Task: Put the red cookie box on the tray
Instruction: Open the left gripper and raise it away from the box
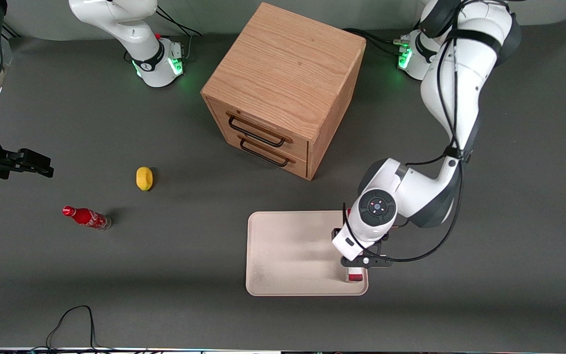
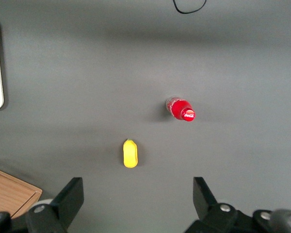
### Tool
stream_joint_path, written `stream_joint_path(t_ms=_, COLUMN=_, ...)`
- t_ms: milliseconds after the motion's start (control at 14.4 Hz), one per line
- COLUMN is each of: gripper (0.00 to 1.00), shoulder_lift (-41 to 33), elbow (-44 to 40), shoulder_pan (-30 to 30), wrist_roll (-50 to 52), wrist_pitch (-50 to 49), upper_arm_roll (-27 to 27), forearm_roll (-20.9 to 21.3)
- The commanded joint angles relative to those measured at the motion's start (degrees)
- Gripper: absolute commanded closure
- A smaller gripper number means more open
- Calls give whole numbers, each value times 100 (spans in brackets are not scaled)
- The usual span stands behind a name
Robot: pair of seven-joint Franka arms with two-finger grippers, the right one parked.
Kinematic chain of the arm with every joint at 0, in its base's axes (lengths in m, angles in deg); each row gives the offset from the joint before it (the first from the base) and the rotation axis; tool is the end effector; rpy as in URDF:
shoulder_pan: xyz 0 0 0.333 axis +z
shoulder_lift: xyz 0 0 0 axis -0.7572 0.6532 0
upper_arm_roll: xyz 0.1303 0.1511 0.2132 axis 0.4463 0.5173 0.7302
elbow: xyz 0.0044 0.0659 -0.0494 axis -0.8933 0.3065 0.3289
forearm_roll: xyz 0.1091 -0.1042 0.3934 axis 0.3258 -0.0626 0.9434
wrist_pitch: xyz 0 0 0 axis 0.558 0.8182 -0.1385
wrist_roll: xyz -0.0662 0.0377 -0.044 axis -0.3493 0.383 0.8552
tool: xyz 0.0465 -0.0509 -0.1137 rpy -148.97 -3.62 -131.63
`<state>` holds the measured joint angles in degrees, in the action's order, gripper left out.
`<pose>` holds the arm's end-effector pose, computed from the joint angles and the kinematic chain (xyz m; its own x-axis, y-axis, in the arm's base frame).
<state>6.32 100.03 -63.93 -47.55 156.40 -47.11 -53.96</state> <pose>0.6932 -0.3355 0.2564 1.0000 0.0060 0.0050 0.0064 -0.9968 -0.0791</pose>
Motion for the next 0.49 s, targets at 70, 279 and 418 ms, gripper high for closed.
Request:
stream_joint_path(t_ms=70, gripper=0, shoulder_lift=-1388, elbow=144, shoulder_pan=-31, wrist_roll=111, wrist_pitch=-1422, upper_arm_roll=23, forearm_roll=-263)
stream_joint_path(t_ms=279, gripper=0, shoulder_lift=-2215, elbow=188, shoulder_pan=-31, wrist_roll=102, wrist_pitch=-2293, upper_arm_roll=15, forearm_roll=-423)
stream_joint_path(t_ms=418, gripper=0, shoulder_lift=-2576, elbow=196, shoulder_pan=-40, wrist_roll=102, wrist_pitch=-2514, upper_arm_roll=15, forearm_roll=-431)
